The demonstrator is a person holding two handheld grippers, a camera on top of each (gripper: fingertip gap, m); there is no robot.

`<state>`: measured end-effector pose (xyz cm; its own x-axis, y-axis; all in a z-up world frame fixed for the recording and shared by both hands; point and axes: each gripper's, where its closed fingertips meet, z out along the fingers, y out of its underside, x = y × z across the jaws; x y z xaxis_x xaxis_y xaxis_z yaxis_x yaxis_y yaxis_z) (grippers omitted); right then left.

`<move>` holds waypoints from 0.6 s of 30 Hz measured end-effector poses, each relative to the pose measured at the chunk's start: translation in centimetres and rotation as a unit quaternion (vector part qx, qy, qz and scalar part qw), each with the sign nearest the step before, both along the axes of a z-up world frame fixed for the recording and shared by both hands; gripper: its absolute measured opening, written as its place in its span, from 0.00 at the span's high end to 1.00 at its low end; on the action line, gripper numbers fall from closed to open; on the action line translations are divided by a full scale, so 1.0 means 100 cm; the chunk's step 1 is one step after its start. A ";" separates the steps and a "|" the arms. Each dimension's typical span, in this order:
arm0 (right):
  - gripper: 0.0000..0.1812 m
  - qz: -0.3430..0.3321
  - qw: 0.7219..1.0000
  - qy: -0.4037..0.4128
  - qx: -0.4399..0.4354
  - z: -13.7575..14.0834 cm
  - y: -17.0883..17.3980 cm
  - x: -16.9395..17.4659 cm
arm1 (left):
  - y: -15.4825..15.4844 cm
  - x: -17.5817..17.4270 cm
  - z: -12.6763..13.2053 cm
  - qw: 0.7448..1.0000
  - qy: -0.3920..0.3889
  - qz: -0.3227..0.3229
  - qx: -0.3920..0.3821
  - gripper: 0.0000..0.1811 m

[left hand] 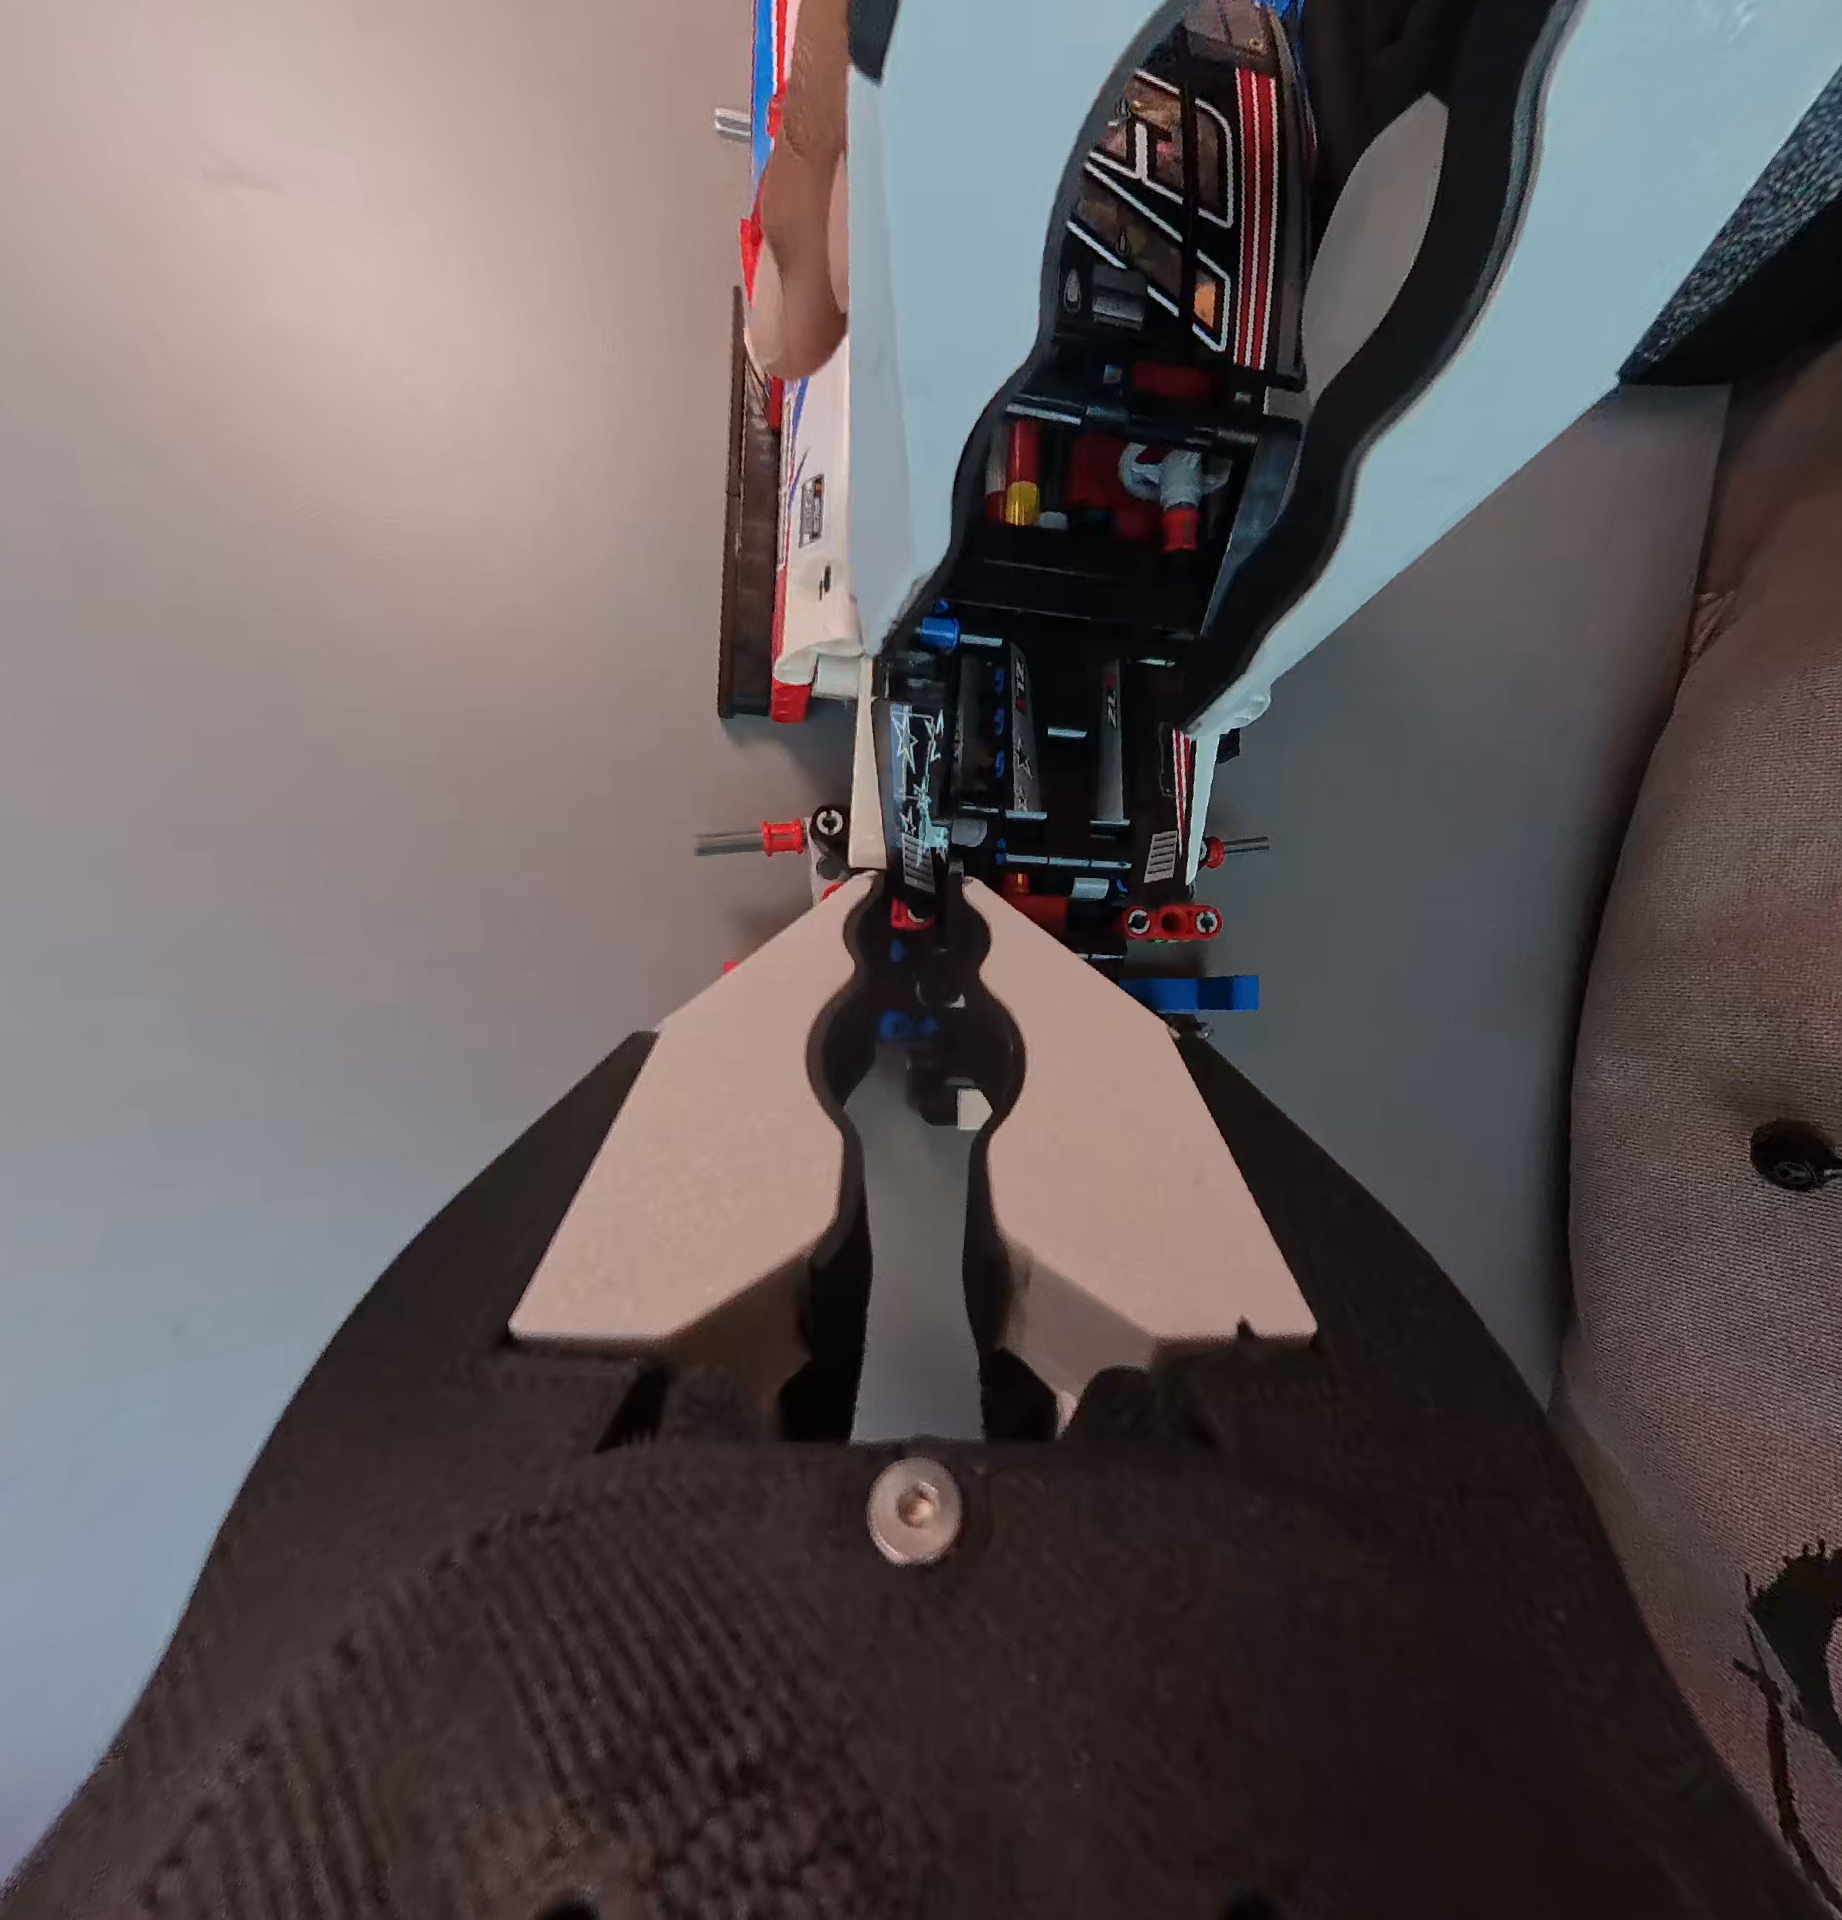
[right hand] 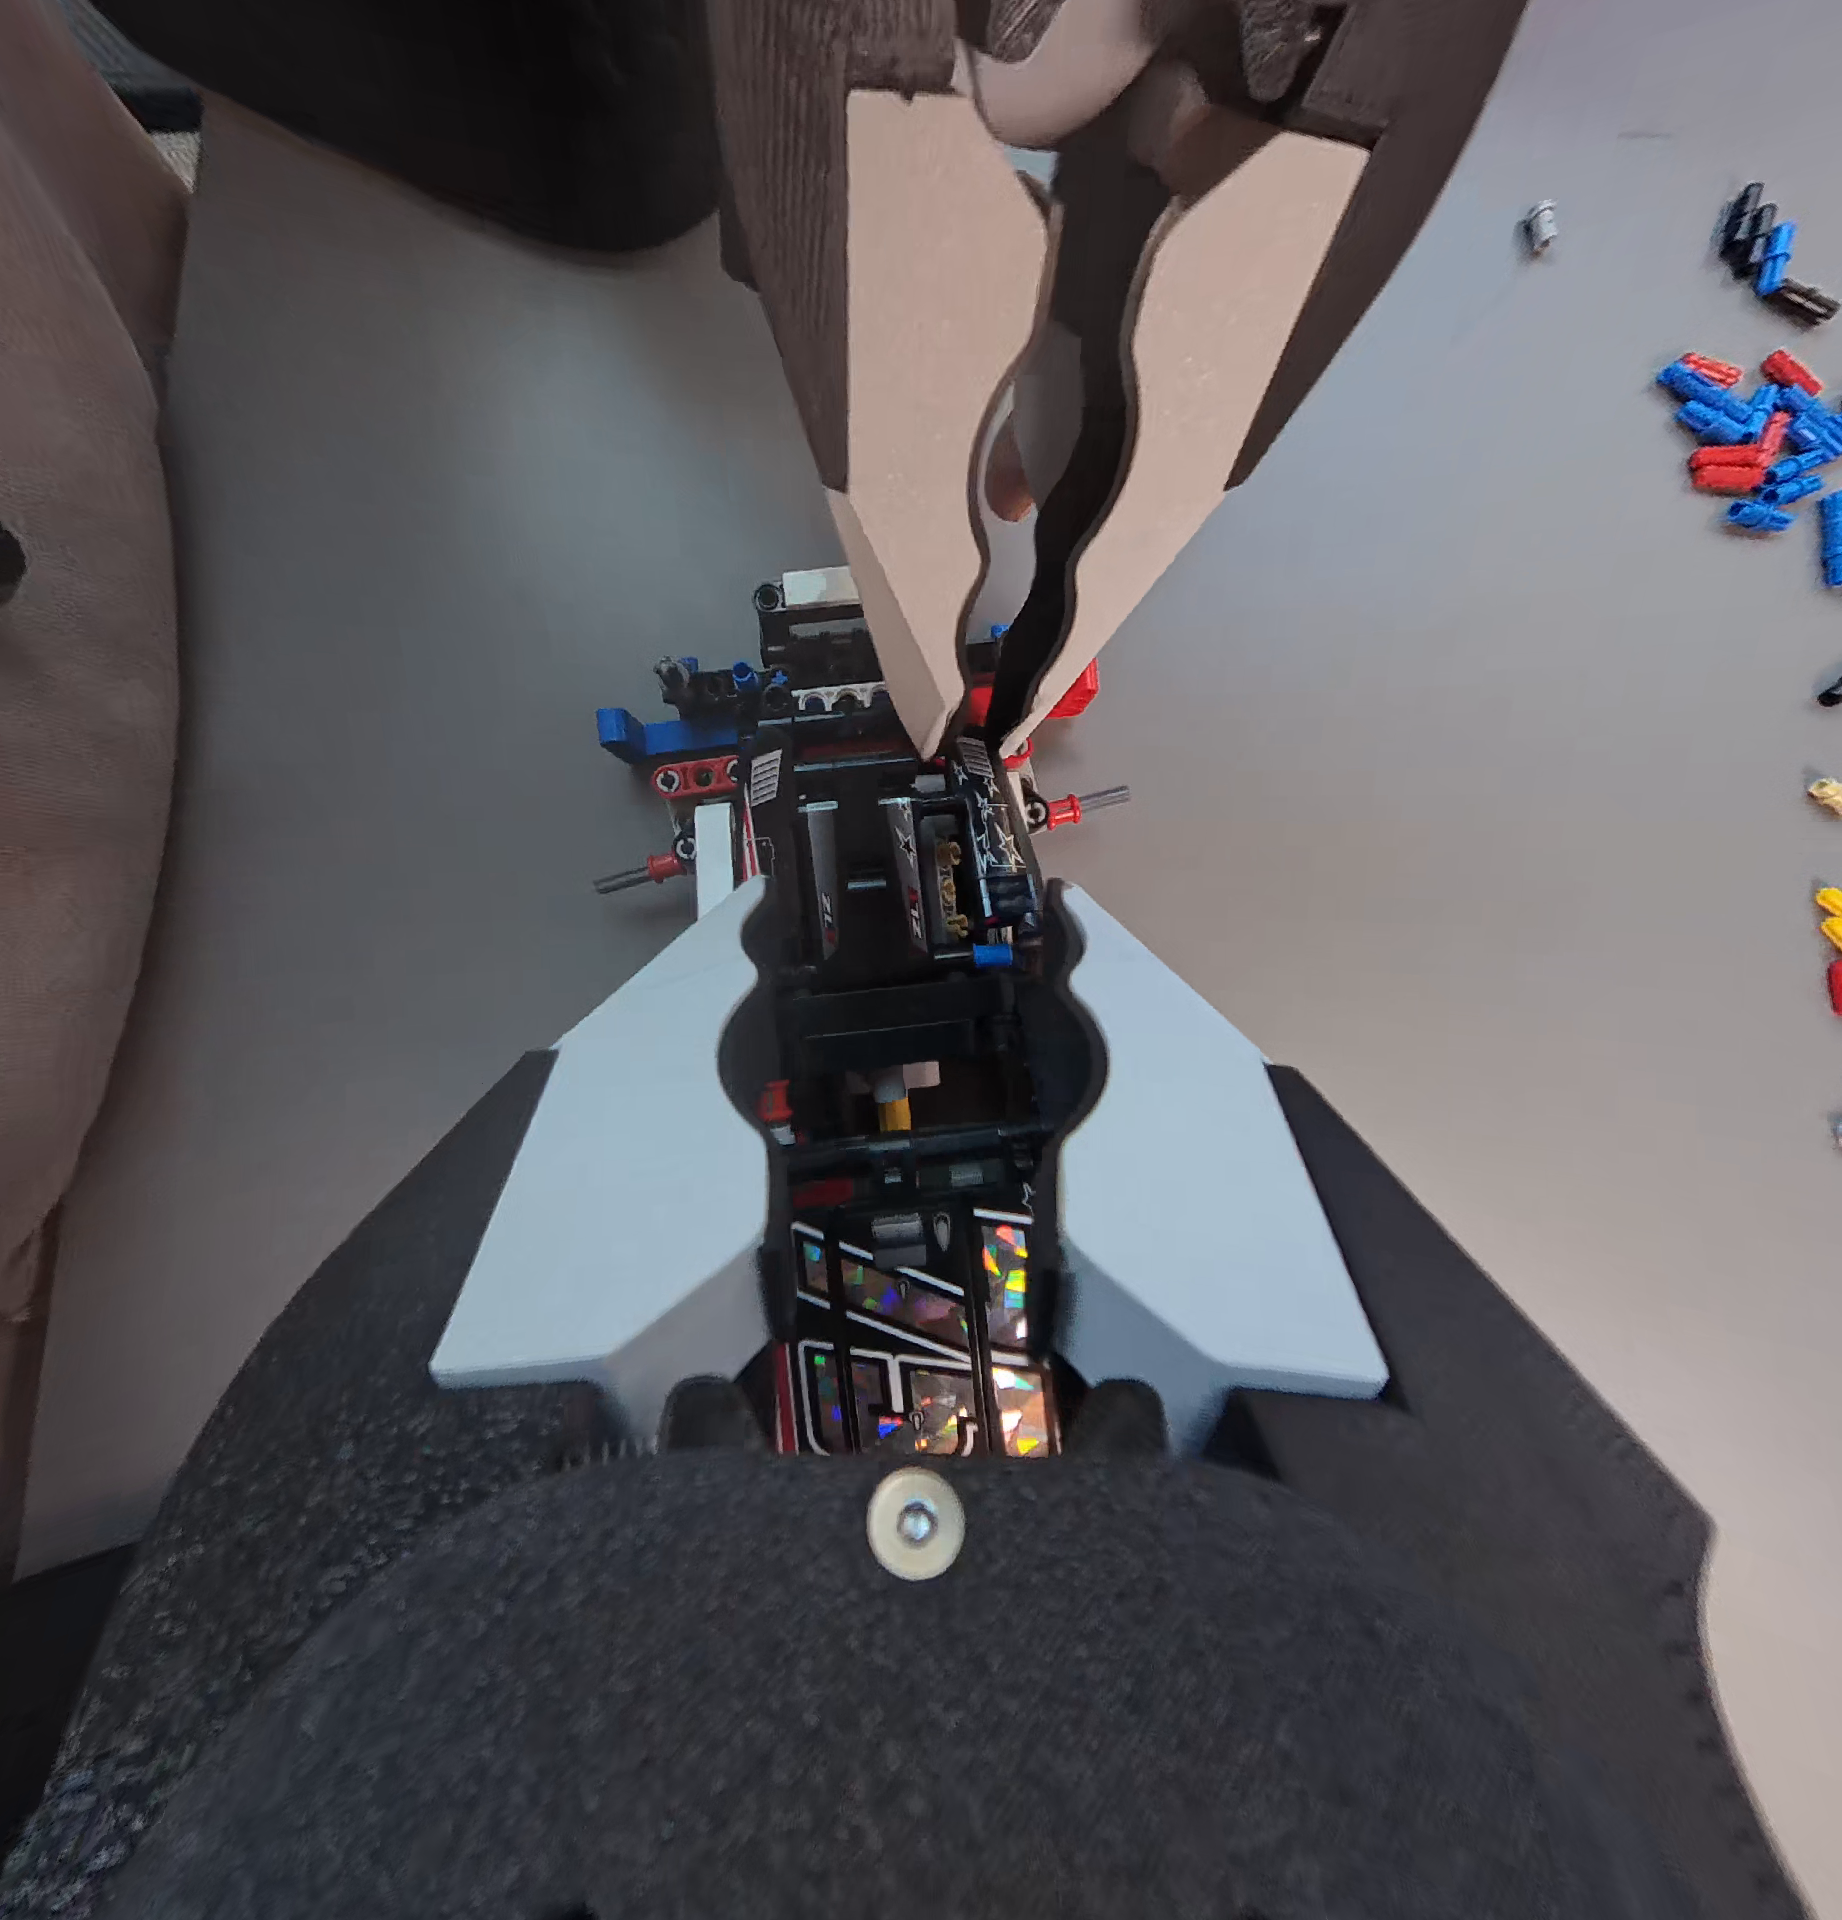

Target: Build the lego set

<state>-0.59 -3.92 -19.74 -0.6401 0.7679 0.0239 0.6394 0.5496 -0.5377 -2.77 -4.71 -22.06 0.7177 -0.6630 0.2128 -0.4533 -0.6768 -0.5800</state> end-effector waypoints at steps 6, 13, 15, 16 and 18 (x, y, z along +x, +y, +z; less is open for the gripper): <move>0.90 -0.048 0.999 -0.008 -0.007 -0.004 0.019 -0.007 | 0.003 -0.001 0.003 1.000 -0.002 0.003 0.010 0.96; 0.90 -0.035 0.999 -0.025 -0.010 -0.006 0.018 -0.003 | 0.003 0.001 0.006 1.000 -0.011 0.001 0.020 0.96; 0.86 -0.024 0.999 -0.032 -0.018 -0.006 0.015 0.000 | 0.003 0.001 0.006 1.000 -0.011 0.000 0.022 0.96; 0.85 -0.021 0.999 -0.035 -0.021 -0.006 0.014 0.000 | 0.003 0.001 0.007 1.000 -0.012 -0.001 0.023 0.96; 0.82 -0.012 0.999 -0.038 -0.025 -0.005 0.012 0.003 | 0.003 0.001 0.008 1.000 -0.014 -0.002 0.026 0.96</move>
